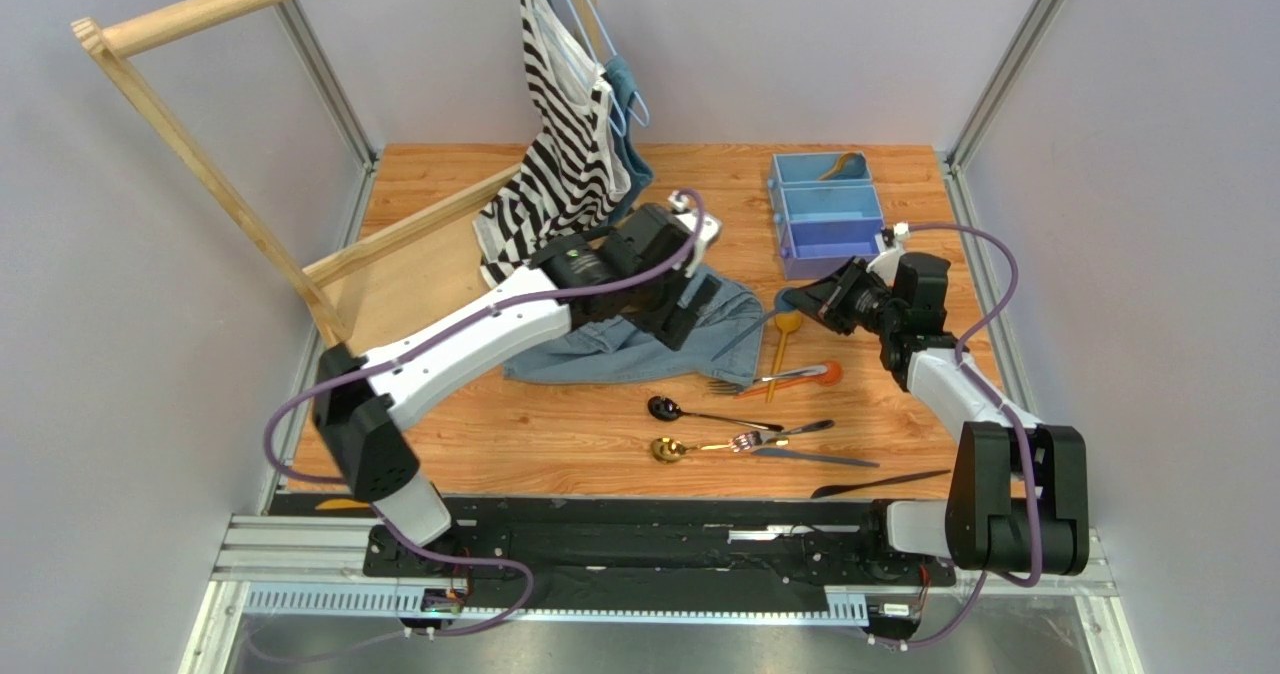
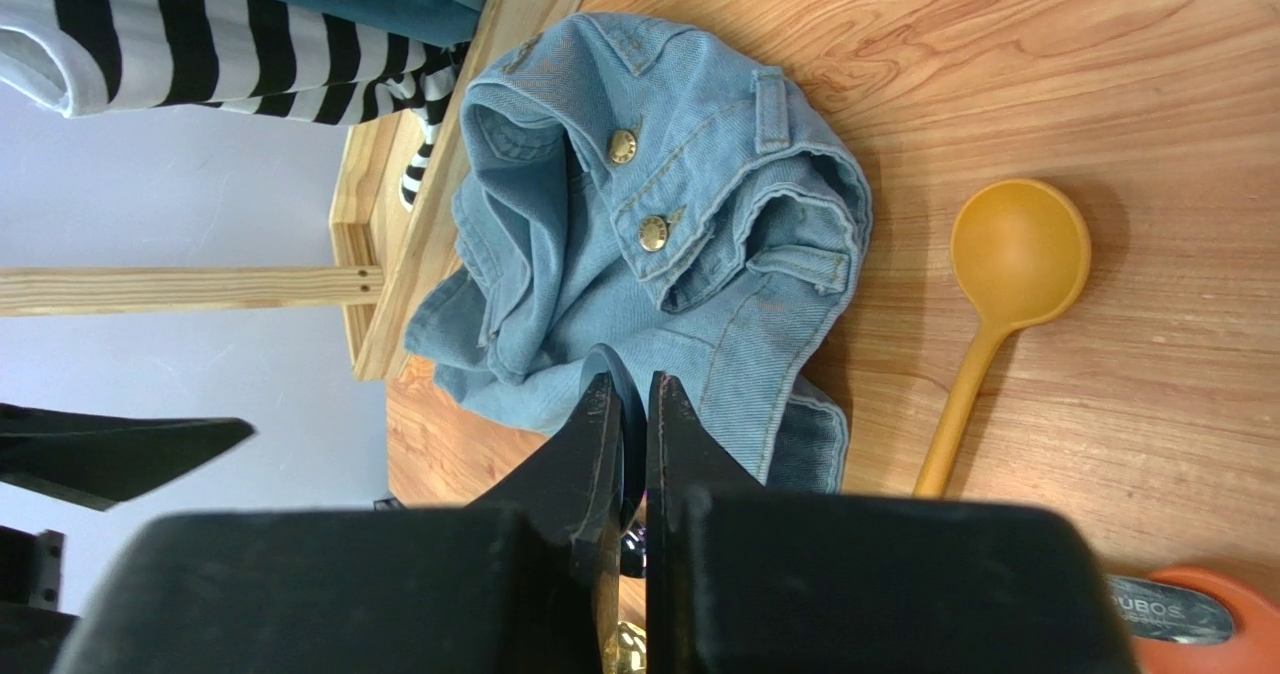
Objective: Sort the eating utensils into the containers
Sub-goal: Pick up the spoon from the center of the board, then place the spoon in the storage box.
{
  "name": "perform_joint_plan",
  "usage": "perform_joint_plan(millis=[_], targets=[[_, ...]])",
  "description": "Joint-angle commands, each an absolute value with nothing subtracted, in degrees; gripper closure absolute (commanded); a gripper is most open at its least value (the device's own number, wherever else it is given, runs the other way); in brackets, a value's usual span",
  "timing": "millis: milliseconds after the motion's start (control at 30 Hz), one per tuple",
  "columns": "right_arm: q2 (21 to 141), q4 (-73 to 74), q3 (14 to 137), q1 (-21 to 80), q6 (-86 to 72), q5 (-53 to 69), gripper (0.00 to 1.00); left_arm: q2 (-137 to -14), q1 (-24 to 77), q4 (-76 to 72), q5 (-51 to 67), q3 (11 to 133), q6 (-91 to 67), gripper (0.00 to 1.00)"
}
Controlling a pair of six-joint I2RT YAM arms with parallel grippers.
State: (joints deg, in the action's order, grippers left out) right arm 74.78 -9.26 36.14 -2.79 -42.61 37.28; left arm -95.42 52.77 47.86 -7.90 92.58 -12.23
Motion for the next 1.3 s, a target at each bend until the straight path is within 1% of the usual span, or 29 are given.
perform_joint_plan(millis=[0, 167, 267, 300, 433, 533, 600, 667, 767, 933, 1067, 1267], targets=[[72.9, -7.9, 39.5, -2.2, -40.6, 35.2, 1.0, -84.5, 47.4, 44.3, -4.5, 85.3, -11.9, 0.09], [72.8, -5.3, 41.5, -0.7, -39.3, 33.1, 1.0, -76.2, 38.5, 43.3, 1.8, 77.0, -11.3, 0.08], [72.9, -2.5, 43.1, -0.3, -38.1, 30.9, 1.0, -72.4, 33.7, 44.1, 6.0, 74.7, -11.2, 0.08], [72.9, -1.9, 44.4, 1.5, -37.9, 29.7, 1.0, -71.1, 32.6, 44.3, 7.2, 74.4, -11.2, 0.09], [74.2, 2.5, 49.0, 4.2, -36.0, 25.8, 1.0, -69.6, 28.0, 44.5, 13.3, 73.0, -10.6, 0.09], [75.9, 4.7, 52.5, 5.0, -35.5, 24.6, 1.0, -69.0, 27.4, 44.5, 14.2, 71.0, -11.1, 0.08], [77.1, 6.1, 54.4, 5.0, -35.1, 23.3, 1.0, -67.3, 27.4, 43.1, 15.1, 67.7, -12.2, 0.08], [78.6, 8.6, 58.4, 5.1, -34.5, 22.3, 1.0, -65.8, 27.2, 40.6, 16.7, 63.7, -13.4, 0.09], [81.3, 10.8, 64.2, 5.1, -33.6, 20.6, 1.0, -63.6, 27.1, 39.9, 18.0, 61.3, -14.8, 0.09], [86.5, 14.8, 72.9, 5.1, -31.1, 16.4, 1.0, -59.4, 27.1, 40.8, 14.3, 58.8, -15.3, 0.08], [92.4, 15.7, 79.6, 4.8, -29.2, 13.4, 1.0, -56.4, 27.1, 39.6, 15.6, 55.8, -16.0, 0.08], [100.5, 18.4, 92.2, 3.7, -28.4, 8.7, 1.0, -54.8, 27.1, 40.3, 15.8, 55.5, -15.6, 0.08]])
